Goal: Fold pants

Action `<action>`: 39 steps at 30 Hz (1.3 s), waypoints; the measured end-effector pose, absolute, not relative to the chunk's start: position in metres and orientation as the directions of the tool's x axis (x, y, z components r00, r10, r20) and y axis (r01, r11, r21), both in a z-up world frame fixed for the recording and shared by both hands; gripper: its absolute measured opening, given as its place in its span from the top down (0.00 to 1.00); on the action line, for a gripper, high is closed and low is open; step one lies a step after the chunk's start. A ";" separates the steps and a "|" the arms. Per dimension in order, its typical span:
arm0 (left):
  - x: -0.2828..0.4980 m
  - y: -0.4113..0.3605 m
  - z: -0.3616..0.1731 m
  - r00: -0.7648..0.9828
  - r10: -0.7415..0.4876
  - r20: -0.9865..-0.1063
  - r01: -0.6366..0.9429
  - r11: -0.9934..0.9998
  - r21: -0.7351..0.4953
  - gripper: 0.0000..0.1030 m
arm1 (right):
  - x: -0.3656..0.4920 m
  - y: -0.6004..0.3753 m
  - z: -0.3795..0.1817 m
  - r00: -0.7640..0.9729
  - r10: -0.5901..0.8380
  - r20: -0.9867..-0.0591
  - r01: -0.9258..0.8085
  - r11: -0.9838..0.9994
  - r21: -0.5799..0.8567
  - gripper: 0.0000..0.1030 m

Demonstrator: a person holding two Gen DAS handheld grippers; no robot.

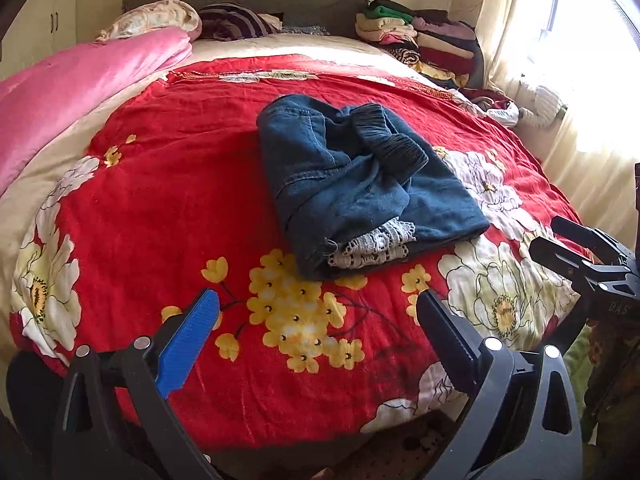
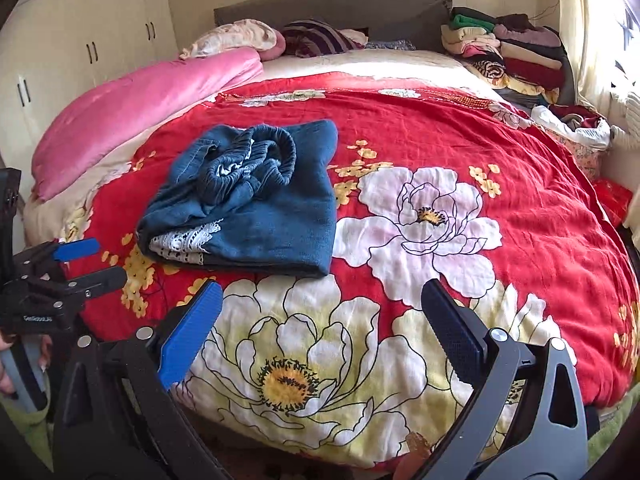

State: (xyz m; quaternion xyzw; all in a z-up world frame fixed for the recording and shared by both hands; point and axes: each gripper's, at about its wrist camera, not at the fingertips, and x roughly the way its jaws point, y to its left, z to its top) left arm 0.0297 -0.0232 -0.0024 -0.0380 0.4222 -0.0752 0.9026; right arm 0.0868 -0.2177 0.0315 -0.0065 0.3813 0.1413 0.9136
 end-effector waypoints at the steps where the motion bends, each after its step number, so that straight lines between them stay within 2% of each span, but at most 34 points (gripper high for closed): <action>1: 0.030 -0.023 -0.001 0.634 -0.167 -0.755 0.102 0.986 -0.132 0.04 | 0.086 -0.218 0.032 0.671 0.252 -0.698 -0.263 0.960 0.094 0.09; 39: 0.027 -0.019 0.009 0.652 -0.150 -0.744 0.076 0.988 -0.133 0.04 | 0.082 -0.216 0.042 0.682 0.247 -0.688 -0.265 0.961 0.082 0.09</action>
